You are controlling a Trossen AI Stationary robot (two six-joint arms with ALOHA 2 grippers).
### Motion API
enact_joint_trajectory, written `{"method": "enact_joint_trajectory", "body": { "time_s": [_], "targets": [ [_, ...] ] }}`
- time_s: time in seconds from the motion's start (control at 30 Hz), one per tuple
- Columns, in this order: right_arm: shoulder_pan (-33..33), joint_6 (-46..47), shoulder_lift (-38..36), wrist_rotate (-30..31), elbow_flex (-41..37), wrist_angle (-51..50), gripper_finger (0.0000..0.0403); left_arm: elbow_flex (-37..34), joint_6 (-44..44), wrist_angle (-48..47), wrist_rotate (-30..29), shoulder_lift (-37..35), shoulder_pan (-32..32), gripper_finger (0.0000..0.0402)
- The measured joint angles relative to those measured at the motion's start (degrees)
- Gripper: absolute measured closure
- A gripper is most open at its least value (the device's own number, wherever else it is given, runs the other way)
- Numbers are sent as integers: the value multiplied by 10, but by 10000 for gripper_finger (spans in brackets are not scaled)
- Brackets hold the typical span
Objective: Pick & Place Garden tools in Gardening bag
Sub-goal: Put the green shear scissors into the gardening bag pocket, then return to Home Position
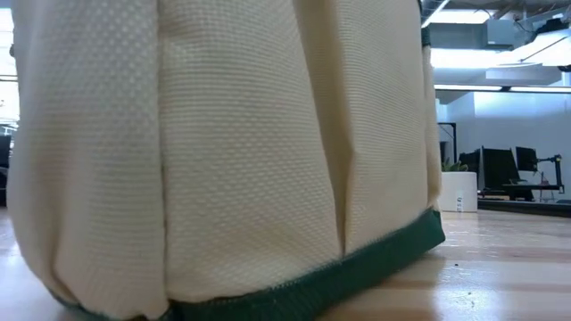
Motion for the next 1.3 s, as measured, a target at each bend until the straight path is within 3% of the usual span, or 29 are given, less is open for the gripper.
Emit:
{"method": "enact_joint_trajectory", "body": {
  "time_s": [0.23,0.4,0.77,1.0,1.3],
  "targets": [
    [-1,-1,0,0,0,0,223,0,-45,-3,-10,-1,12,341],
    [-5,-5,0,0,0,1,223,-1,-60,-9,25,-1,19,310],
    [-6,-6,0,0,0,1,223,-1,-73,-5,81,-6,16,203],
    [-6,-5,0,0,0,2,223,-2,-65,-67,141,-82,8,170],
    [-6,-4,0,0,0,22,223,-2,-42,-210,140,-201,-5,174]
  ]
}}
